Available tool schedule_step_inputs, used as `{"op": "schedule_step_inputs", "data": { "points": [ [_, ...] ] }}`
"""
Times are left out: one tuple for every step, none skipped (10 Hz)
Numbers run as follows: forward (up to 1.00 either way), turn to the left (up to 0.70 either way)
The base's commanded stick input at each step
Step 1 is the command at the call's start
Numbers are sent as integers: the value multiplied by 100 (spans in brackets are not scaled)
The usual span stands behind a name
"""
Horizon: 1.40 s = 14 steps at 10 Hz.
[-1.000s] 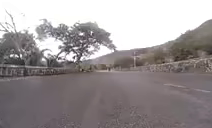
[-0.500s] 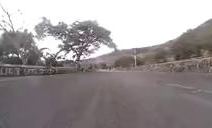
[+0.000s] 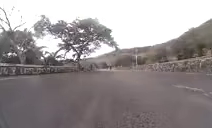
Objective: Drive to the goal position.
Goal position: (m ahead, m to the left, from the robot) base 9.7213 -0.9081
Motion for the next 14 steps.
{"op": "schedule_step_inputs", "data": {
  "points": [
    [70, 0],
    [70, 0],
    [70, 0],
    [70, 0],
    [70, 0],
    [70, 0],
    [70, 0],
    [70, 0],
    [70, 0],
    [70, 0],
    [70, 0],
    [70, 0],
    [70, 0],
    [70, 0]
  ]
}}
